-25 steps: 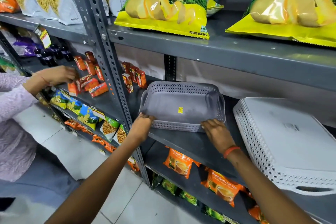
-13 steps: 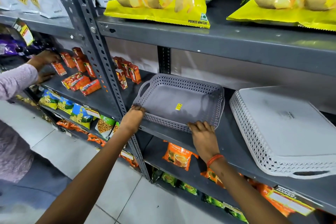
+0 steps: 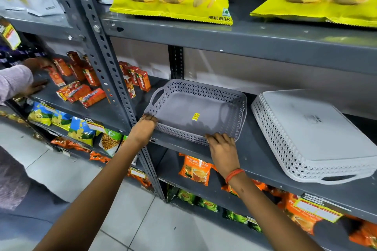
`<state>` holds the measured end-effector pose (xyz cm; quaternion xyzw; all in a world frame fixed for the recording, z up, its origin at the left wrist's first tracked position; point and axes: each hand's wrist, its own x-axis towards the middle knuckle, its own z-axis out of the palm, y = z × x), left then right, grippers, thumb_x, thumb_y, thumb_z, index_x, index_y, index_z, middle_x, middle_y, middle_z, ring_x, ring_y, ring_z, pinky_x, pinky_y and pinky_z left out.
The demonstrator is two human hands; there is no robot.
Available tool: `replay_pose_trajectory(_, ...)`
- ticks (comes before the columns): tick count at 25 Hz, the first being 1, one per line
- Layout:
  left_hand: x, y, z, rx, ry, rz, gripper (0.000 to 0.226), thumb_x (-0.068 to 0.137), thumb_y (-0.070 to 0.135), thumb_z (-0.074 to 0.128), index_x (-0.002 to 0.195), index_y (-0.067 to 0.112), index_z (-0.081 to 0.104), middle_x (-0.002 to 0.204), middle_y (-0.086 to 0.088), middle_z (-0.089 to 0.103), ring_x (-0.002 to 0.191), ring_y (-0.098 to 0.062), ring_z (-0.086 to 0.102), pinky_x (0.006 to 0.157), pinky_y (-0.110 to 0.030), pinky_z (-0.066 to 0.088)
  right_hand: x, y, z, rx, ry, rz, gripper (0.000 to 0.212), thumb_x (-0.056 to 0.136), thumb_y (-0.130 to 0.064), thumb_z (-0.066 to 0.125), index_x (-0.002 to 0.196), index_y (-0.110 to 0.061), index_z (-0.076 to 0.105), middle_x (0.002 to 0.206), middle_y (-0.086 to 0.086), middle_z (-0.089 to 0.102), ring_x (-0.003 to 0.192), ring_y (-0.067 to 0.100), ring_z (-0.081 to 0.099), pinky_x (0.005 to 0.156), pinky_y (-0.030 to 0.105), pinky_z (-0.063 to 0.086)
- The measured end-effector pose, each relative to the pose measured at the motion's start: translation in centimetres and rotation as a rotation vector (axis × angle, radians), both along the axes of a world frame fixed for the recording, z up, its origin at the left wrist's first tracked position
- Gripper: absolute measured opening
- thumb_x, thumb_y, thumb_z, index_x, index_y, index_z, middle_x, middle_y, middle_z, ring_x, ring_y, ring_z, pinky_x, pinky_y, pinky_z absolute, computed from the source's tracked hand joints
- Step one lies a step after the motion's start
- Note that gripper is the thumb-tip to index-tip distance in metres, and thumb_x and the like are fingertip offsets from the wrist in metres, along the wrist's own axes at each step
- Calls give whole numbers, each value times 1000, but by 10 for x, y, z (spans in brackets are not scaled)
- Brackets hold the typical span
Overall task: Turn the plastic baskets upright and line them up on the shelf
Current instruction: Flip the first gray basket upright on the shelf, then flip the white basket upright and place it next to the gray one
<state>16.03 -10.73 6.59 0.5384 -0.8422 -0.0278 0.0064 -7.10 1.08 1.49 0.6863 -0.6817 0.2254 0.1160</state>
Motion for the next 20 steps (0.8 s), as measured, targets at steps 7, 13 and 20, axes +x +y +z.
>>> replay_pose_trajectory(7, -35, 23, 6, -75, -24, -148, 66, 87, -9, 38, 146, 1, 7, 158, -16, 9, 147, -26, 9, 123, -38, 10, -31, 20, 29, -58, -78, 36, 33, 88, -15, 49, 119, -7, 55, 109, 11, 69, 102, 30, 62, 94, 43, 50)
replay_pose_trajectory(13, -155, 81, 26, -220, 74, -294, 56, 98, 12, 39, 145, 1, 12, 158, -16, 14, 147, -27, 13, 121, -36, 9, -136, 74, 58, -210, -165, -98, 42, 87, -20, 32, 119, -4, 55, 110, 18, 68, 99, 36, 61, 95, 46, 48)
replay_pose_trajectory(20, -297, 162, 17, -223, 284, -373, 49, 95, 19, 42, 140, 3, 32, 148, -18, 38, 139, -29, 34, 114, -46, 34, -282, 147, 37, -138, -386, -365, 52, 87, -31, 32, 121, 4, 50, 122, 26, 56, 112, 42, 49, 98, 44, 38)
